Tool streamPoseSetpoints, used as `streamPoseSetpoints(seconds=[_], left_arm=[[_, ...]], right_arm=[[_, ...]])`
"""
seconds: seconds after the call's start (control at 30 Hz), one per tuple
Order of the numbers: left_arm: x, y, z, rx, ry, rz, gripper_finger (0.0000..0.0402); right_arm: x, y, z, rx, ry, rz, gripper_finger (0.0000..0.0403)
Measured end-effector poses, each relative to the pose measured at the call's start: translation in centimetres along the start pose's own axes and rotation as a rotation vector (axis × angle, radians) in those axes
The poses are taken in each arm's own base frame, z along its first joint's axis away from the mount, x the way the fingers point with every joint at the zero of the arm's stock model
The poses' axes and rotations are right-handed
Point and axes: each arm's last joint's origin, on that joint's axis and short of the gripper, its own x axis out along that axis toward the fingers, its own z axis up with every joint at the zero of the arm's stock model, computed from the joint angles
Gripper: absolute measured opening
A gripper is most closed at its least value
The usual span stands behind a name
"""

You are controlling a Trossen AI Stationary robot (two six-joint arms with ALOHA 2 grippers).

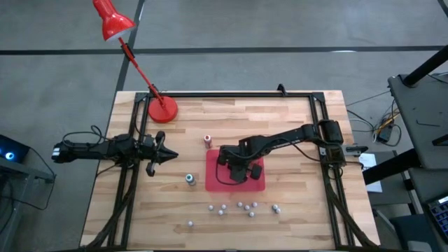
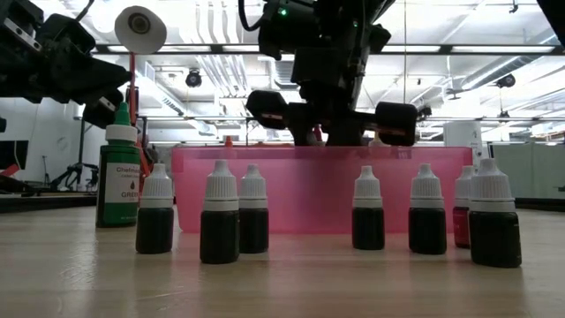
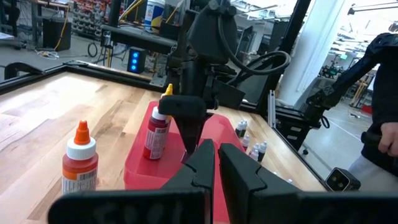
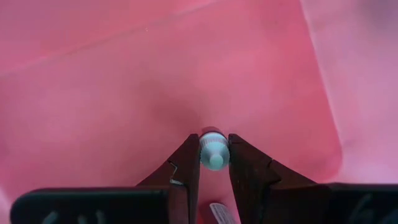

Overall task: Pick & Place food coloring
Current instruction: Put the small red food coloring bottle into the container

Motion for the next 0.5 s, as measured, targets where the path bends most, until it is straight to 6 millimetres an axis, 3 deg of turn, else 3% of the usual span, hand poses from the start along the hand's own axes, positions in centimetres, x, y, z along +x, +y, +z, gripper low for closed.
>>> streamPoseSetpoints(seconds=[0.5], left_arm=[[0.0,0.0,0.01,0.0,0.0,0.0,0.0]], right_arm=[[-0.01,0.55,-0.24,0.063,0.029,0.055,0.006]])
